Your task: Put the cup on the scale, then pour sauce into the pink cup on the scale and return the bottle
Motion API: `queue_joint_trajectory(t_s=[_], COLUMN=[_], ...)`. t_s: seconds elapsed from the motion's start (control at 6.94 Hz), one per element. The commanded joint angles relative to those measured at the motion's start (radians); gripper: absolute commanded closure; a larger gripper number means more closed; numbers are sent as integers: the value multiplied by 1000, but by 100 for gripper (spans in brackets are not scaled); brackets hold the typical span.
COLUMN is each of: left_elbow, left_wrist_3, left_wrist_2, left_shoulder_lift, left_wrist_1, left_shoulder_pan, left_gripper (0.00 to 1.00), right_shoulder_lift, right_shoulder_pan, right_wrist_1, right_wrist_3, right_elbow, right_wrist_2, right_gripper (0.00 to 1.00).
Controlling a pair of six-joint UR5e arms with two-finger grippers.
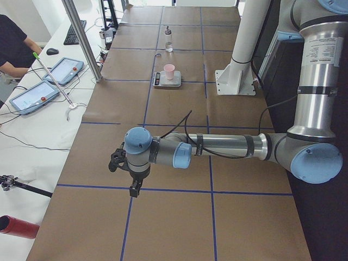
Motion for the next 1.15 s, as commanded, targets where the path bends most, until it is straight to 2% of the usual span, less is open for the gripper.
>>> queue_joint_trajectory(t_s=[0.0,0.72,1.01], left_elbow=[-14,-23,-23], left_wrist_3=[-14,-11,-9], left_wrist_2=[-30,-24,-23], left_shoulder_lift=[1,0,0], left_wrist_1=[13,129,131], left_shoulder_pan=[1,3,3], left_gripper=[0,0,0], right_shoulder_lift=[0,-1,-3], right_shoulder_pan=[2,8,11], right_wrist_1=[0,0,0], right_wrist_3=[0,0,2], right_elbow=[0,2,2], right_wrist_2=[0,2,2], right_gripper=[0,0,0])
